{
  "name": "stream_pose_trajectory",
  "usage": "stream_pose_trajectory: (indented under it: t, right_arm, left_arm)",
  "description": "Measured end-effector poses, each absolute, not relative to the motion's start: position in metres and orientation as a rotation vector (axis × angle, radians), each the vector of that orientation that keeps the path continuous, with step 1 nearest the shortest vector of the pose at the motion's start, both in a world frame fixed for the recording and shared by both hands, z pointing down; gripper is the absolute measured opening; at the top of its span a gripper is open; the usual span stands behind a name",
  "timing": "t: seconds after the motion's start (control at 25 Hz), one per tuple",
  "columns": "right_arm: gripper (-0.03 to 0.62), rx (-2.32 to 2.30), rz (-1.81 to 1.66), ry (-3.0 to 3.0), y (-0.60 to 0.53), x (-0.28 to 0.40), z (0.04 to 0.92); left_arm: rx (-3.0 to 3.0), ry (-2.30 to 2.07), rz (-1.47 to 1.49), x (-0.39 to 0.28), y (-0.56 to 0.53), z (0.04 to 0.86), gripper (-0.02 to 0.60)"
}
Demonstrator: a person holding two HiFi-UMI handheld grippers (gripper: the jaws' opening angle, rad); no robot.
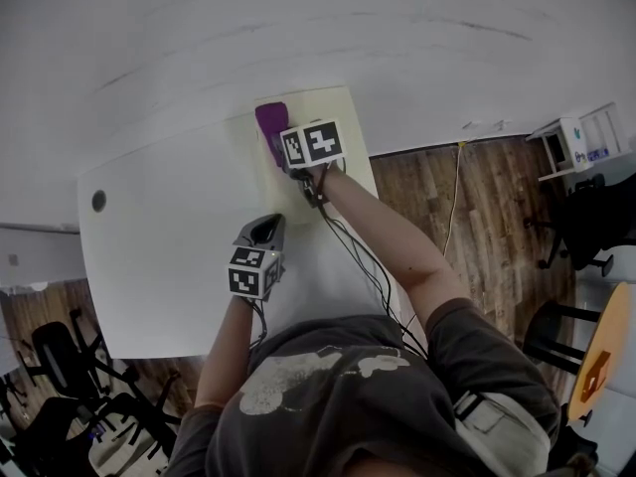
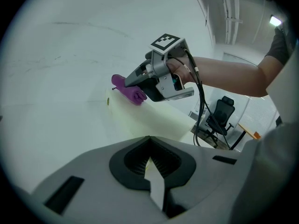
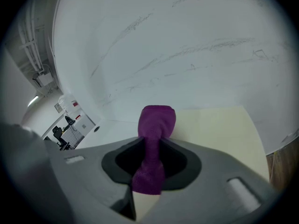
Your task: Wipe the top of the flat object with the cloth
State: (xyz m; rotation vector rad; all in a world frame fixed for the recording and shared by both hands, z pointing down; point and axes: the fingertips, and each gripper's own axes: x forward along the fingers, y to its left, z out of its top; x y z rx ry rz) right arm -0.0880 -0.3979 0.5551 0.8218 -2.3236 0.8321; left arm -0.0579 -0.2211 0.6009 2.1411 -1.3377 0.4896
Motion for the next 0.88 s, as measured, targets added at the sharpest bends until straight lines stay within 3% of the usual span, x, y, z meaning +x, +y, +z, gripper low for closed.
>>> stream_pose_trajectory:
  t: [0.52, 0.88]
  right_arm:
    - [0.098, 0.797, 0.795, -2.277, -0.378, -0.112, 0.574]
    - [0.098, 0.866, 0.78, -2.245, -0.39, -0.076, 0.578]
  left_arm:
    - [2.162, -1.324, 0.454, -0.06, -0.219, 0.6, -0.002]
    - [2.167, -1.325, 0.438, -0.058, -0.221, 0.598, -0.002]
